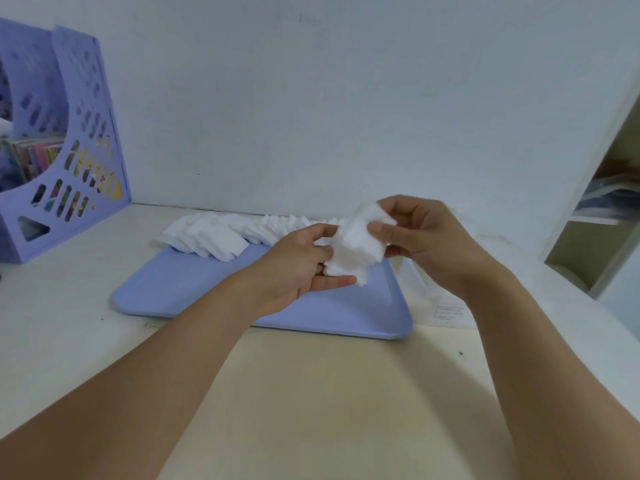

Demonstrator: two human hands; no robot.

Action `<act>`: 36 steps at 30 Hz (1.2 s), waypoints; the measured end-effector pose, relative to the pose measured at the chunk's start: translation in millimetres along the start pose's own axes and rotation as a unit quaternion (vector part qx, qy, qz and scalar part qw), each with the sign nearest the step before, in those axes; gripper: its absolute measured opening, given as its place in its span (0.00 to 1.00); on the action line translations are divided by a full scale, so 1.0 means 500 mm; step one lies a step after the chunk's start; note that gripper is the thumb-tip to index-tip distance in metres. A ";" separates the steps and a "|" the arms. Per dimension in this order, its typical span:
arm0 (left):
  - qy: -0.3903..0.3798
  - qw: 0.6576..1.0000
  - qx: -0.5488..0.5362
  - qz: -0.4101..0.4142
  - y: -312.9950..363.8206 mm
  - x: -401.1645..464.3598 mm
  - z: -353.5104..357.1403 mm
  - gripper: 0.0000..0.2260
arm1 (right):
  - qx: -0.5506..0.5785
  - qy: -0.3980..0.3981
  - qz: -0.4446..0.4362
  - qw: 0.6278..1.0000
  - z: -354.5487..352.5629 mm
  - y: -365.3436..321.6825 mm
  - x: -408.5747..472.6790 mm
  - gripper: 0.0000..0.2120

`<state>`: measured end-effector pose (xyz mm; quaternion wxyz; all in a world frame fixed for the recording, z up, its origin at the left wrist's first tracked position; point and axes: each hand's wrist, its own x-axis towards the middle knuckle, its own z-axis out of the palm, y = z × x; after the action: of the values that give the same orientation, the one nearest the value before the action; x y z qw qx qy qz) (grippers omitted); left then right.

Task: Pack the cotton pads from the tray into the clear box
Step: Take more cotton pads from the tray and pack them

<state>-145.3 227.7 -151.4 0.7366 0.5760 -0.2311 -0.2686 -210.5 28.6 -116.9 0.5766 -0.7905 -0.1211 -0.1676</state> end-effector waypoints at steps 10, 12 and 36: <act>-0.020 0.999 0.028 0.000 0.005 -0.003 -0.006 0.15 | -0.077 -0.032 0.042 0.996 0.015 0.020 0.002 0.09; -0.022 0.999 0.037 -0.004 0.002 -0.003 -0.004 0.14 | -0.068 -0.047 0.057 0.995 0.012 0.025 0.000 0.10; -0.020 0.994 0.093 0.063 0.004 -0.004 -0.011 0.18 | -0.138 -0.066 -0.022 0.988 0.003 0.036 0.011 0.19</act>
<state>-142.9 233.1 -150.7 0.6906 0.6210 -0.3050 -0.2106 -198.2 24.3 -130.9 0.4490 -0.8688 -0.1522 -0.1431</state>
